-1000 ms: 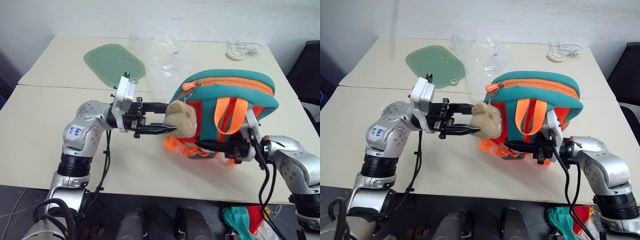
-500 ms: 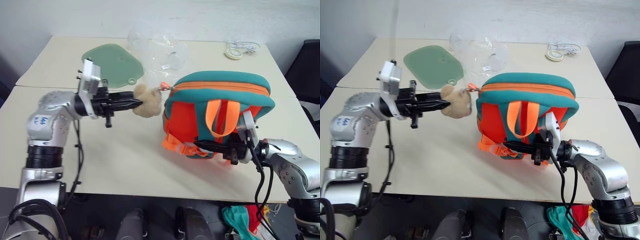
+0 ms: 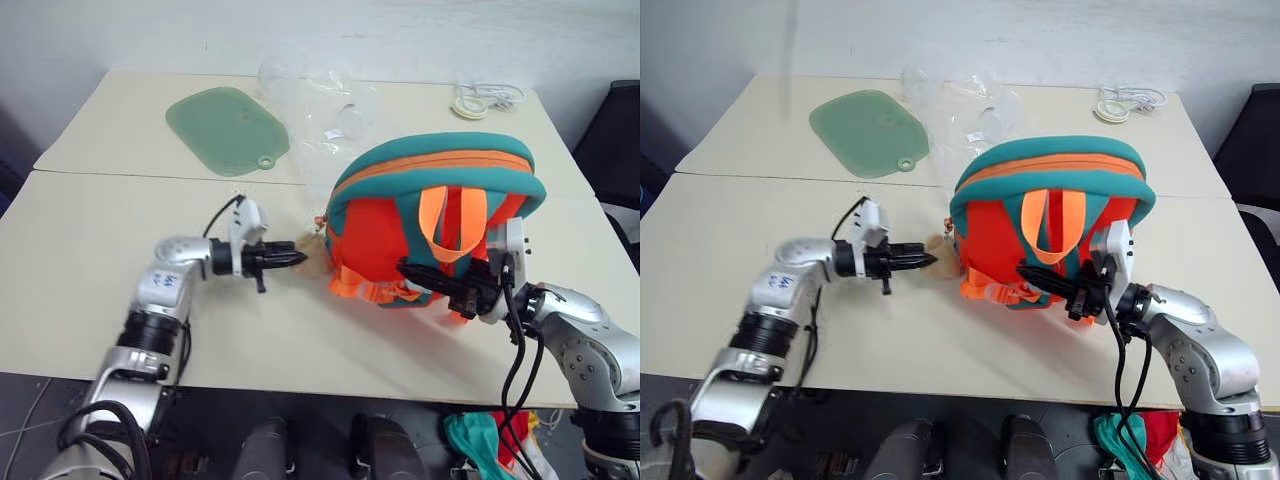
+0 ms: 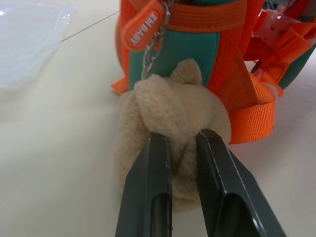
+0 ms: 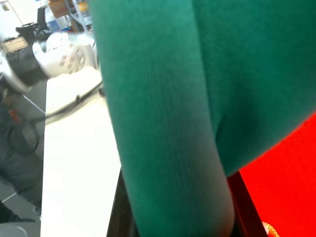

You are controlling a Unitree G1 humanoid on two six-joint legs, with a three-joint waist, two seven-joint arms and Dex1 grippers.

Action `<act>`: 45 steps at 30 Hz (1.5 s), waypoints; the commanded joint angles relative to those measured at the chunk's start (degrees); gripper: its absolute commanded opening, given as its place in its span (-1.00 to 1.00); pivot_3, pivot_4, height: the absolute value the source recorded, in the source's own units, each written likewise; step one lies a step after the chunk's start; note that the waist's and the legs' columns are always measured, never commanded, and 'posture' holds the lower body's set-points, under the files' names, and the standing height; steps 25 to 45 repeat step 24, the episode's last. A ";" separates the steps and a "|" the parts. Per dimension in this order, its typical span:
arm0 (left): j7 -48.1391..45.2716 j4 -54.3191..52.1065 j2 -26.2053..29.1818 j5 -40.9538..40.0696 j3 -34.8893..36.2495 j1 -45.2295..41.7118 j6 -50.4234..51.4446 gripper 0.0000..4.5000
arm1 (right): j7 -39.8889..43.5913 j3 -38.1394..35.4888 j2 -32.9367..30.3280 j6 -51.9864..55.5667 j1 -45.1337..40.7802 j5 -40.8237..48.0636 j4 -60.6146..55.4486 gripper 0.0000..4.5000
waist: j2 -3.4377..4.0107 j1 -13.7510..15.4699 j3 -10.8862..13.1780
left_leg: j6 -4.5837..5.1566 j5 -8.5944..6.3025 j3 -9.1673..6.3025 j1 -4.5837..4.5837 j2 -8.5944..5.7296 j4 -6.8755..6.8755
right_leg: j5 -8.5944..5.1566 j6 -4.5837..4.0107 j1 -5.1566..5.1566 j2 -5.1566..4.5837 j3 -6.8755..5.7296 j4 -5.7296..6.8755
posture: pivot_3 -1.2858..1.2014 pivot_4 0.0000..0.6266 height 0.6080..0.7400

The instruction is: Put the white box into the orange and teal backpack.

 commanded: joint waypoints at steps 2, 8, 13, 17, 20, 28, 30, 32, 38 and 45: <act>-0.29 -8.20 3.18 -2.81 2.53 4.79 6.09 -0.23 | 1.09 -2.71 -0.41 -3.40 1.92 -0.85 0.92 -0.80 | -0.01 -0.16 0.00 | 0.00 0.00 -0.01 0.01 0.00 0.00 | 0.00 0.00 0.01 -0.02 0.07 0.00 | 0.03 -0.52 1.00; -7.01 -16.35 14.29 -8.72 10.76 11.74 7.90 0.63 | 7.34 -9.35 -4.47 -12.61 8.15 -4.02 1.86 0.10 | 0.00 -0.30 0.00 | -0.03 -0.02 -0.04 -0.04 0.04 -0.11 | 0.00 0.00 -0.02 -0.08 0.15 -0.11 | 0.03 -0.52 1.00; -14.87 -16.64 23.88 -9.18 18.64 22.45 1.24 1.00 | 15.89 -18.16 -10.46 -20.74 16.98 -8.29 7.51 0.88 | 0.02 -0.33 0.01 | -0.04 -0.08 -0.02 0.02 0.04 -0.13 | -0.01 -0.01 0.03 -0.15 0.18 -0.24 | 0.03 -0.52 1.00; -12.00 -16.08 25.46 -6.40 23.62 29.54 -5.31 1.00 | 21.37 -21.96 -13.18 -31.98 19.15 -13.03 17.76 0.98 | 0.03 -0.34 0.01 | 0.00 -0.19 0.06 0.10 0.05 -0.18 | -0.01 -0.02 0.02 -0.22 0.27 -0.39 | 0.03 -0.52 1.00; -9.26 -17.16 24.90 -5.17 26.01 33.92 -7.56 1.00 | 23.81 -21.94 -14.08 -35.94 18.37 -14.39 24.83 0.98 | 0.03 -0.42 0.01 | -0.05 -0.25 0.07 0.19 0.05 -0.20 | 0.00 -0.05 0.04 -0.29 0.31 -0.35 | 0.03 -0.52 1.00; -6.74 -20.75 24.09 -5.59 27.11 37.77 -7.53 1.00 | 25.09 -18.68 -13.26 -42.99 15.78 -17.39 28.99 0.98 | 0.05 -0.45 0.03 | -0.11 -0.28 0.07 0.20 0.08 -0.23 | -0.04 -0.12 -0.01 -0.31 0.30 -0.32 | 0.03 -0.52 1.00; -6.74 -20.75 24.09 -5.59 27.11 37.77 -7.53 1.00 | 25.09 -18.68 -13.26 -42.99 15.78 -17.39 28.99 0.98 | 0.05 -0.45 0.03 | -0.11 -0.28 0.07 0.20 0.08 -0.23 | -0.04 -0.12 -0.01 -0.31 0.30 -0.32 | 0.03 -0.52 1.00; -6.74 -20.75 24.09 -5.59 27.11 37.77 -7.53 1.00 | 25.09 -18.68 -13.26 -42.99 15.78 -17.39 28.99 0.98 | 0.05 -0.45 0.03 | -0.11 -0.28 0.07 0.20 0.08 -0.23 | -0.04 -0.12 -0.01 -0.31 0.30 -0.32 | 0.03 -0.52 1.00; -6.74 -20.75 24.09 -5.59 27.11 37.77 -7.53 1.00 | 25.09 -18.68 -13.26 -42.99 15.78 -17.39 28.99 0.98 | 0.05 -0.45 0.03 | -0.11 -0.28 0.07 0.20 0.08 -0.23 | -0.04 -0.12 -0.01 -0.31 0.30 -0.32 | 0.03 -0.52 1.00; -6.74 -20.75 24.09 -5.59 27.11 37.77 -7.53 1.00 | 25.09 -18.68 -13.26 -42.99 15.78 -17.39 28.99 0.98 | 0.05 -0.45 0.03 | -0.11 -0.28 0.07 0.20 0.08 -0.23 | -0.04 -0.12 -0.01 -0.31 0.30 -0.32 | 0.03 -0.52 1.00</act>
